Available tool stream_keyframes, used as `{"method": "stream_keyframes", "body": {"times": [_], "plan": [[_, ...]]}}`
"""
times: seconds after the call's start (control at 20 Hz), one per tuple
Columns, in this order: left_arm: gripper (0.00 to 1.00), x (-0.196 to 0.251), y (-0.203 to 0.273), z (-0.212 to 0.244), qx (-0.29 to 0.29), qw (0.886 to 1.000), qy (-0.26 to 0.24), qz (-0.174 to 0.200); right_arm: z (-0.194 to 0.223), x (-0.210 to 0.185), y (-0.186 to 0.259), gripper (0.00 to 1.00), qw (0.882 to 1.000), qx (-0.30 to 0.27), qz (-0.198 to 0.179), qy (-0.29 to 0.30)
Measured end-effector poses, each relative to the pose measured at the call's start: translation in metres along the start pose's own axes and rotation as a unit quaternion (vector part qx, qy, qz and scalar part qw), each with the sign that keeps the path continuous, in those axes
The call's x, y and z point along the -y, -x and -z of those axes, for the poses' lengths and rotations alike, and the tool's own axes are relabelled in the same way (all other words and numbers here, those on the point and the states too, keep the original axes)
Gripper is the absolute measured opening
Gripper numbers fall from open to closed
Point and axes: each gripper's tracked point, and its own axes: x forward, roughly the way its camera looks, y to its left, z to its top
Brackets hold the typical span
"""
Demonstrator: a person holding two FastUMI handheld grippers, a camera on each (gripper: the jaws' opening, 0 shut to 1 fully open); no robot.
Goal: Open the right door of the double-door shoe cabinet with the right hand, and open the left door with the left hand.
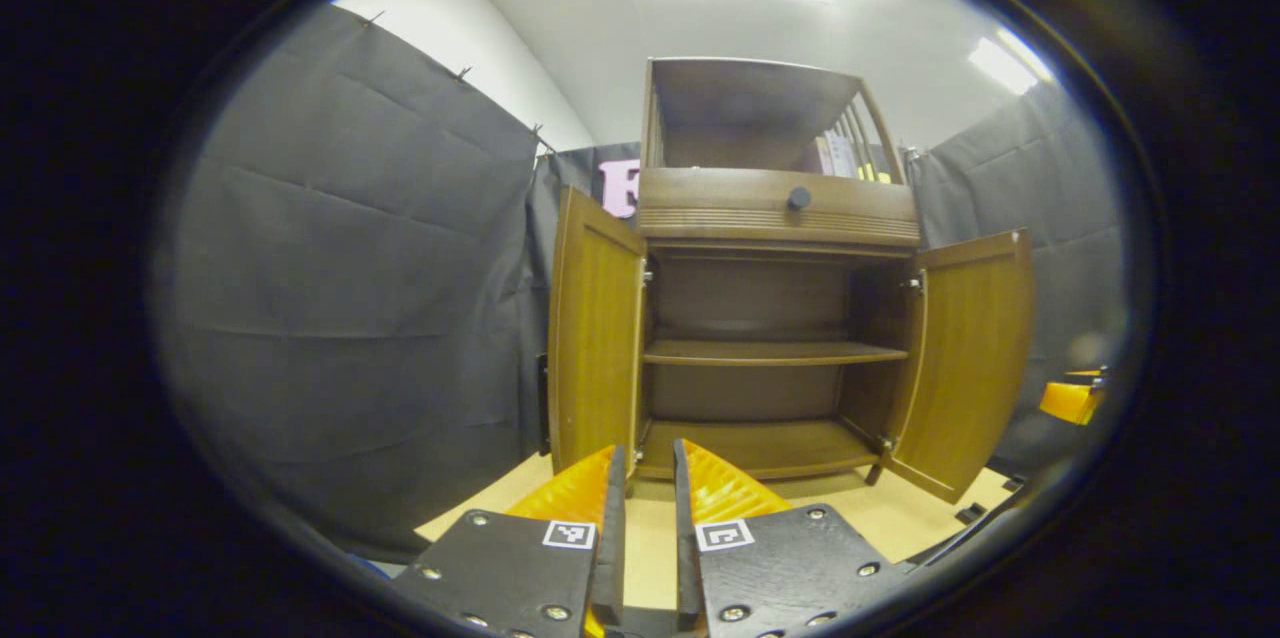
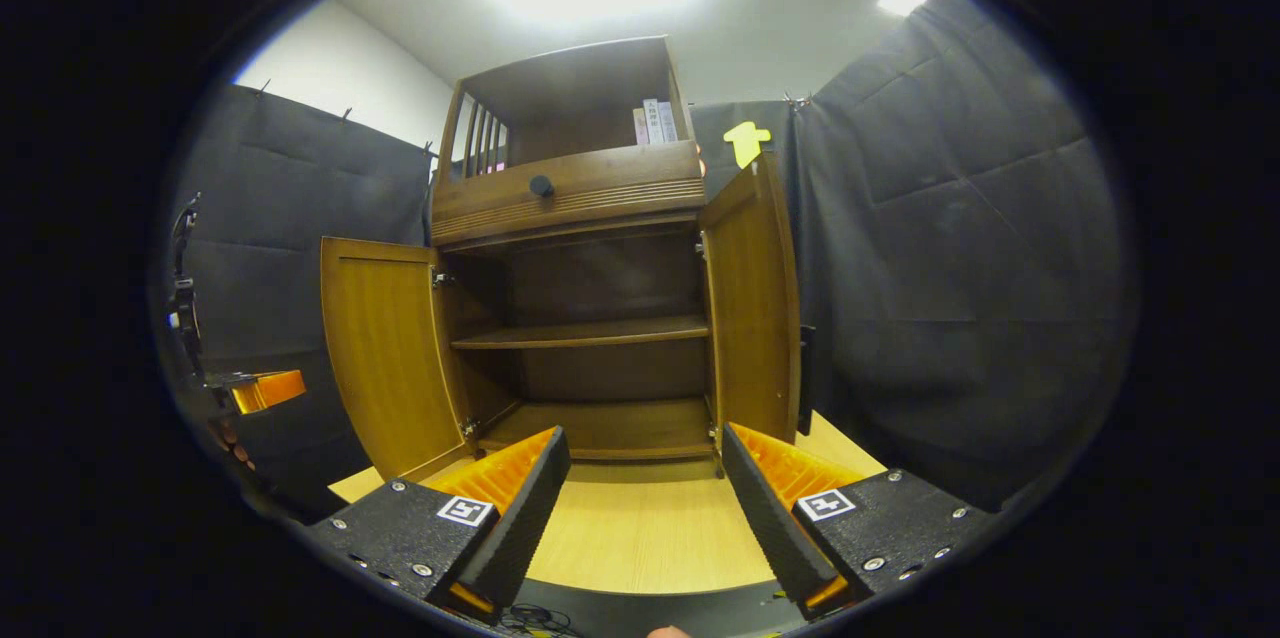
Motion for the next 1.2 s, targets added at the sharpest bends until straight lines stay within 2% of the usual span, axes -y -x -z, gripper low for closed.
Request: {"method": "stream_keyframes", "body": {"times": [0.1, 0.15, 0.3, 0.4, 0.5, 0.55, 0.65, 0.85, 1.2], "plan": [[0.25, -0.001, 0.005, -0.003, 0.008, 1.000, -0.007, -0.002, 0.001, 0.004, 0.010, 0.95, 1.000, 0.002, 0.004, 0.003], [0.25, -0.001, 0.007, -0.005, 0.010, 1.000, -0.012, -0.005, 0.001, 0.005, 0.014, 0.99, 1.000, 0.003, 0.006, 0.003], [0.25, -0.002, 0.012, -0.003, 0.010, 1.000, -0.026, -0.013, 0.001, 0.008, 0.024, 0.91, 1.000, 0.006, 0.010, -0.001], [0.25, -0.003, 0.015, -0.003, 0.006, 1.000, -0.024, -0.019, 0.001, 0.010, 0.029, 0.94, 1.000, 0.007, 0.011, -0.001], [0.31, -0.002, 0.015, 0.001, 0.004, 1.000, -0.021, -0.022, 0.002, 0.010, 0.033, 0.94, 1.000, 0.006, 0.012, 0.000], [0.41, -0.005, 0.021, -0.001, 0.004, 0.999, -0.023, -0.025, 0.001, 0.010, 0.035, 0.91, 1.000, 0.008, 0.012, -0.001], [0.61, -0.009, 0.032, 0.001, 0.006, 0.999, -0.026, -0.034, 0.000, 0.010, 0.038, 0.94, 1.000, 0.009, 0.012, 0.000], [0.99, -0.014, 0.037, -0.006, 0.019, 0.998, -0.038, -0.047, -0.002, 0.010, 0.040, 0.94, 1.000, 0.012, 0.014, 0.002], [0.99, -0.013, 0.040, -0.013, 0.032, 0.997, -0.047, -0.045, -0.008, 0.014, 0.044, 0.95, 0.999, 0.019, 0.026, 0.006]]}}
